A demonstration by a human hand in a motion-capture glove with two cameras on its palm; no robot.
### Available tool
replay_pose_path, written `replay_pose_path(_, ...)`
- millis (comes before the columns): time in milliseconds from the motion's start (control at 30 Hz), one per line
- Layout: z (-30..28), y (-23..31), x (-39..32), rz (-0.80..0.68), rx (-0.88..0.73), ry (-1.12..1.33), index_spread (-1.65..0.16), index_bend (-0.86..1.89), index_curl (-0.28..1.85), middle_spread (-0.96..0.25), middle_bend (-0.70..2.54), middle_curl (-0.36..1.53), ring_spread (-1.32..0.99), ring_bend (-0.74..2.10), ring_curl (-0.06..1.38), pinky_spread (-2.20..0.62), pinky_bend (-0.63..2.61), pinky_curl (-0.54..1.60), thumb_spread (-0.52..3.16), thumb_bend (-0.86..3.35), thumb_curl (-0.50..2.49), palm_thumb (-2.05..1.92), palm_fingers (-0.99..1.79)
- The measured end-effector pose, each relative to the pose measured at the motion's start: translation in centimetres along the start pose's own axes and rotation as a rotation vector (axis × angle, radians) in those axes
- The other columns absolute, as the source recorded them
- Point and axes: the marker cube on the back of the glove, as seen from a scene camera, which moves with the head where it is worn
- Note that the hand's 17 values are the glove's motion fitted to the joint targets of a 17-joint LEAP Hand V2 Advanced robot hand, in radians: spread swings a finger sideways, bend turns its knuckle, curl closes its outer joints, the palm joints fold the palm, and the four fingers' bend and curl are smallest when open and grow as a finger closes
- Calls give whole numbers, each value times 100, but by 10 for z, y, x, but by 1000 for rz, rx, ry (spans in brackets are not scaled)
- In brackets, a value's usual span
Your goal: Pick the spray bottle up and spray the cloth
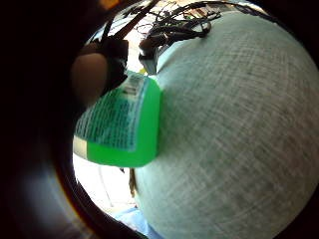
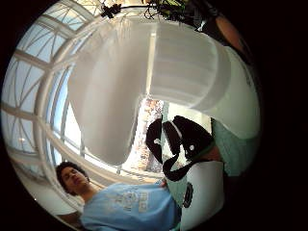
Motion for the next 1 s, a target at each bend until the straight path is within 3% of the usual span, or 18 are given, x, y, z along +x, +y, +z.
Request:
replay_pose_path(233,12,-8,5,-42,61,-17,-34,14,25,-7,21,40,-5,36,35,15,31,35,104,-1,35,77,75)
replay_pose_path(433,14,-14,-2,-102,129,-29,-31,20,30,-8,20,40,-6,38,34,15,22,32,99,4,41,92,95)
replay_pose_path(1000,40,-12,-121,-140,-261,202,-27,17,38,-11,19,42,-6,45,39,15,21,34,70,-2,55,99,114)
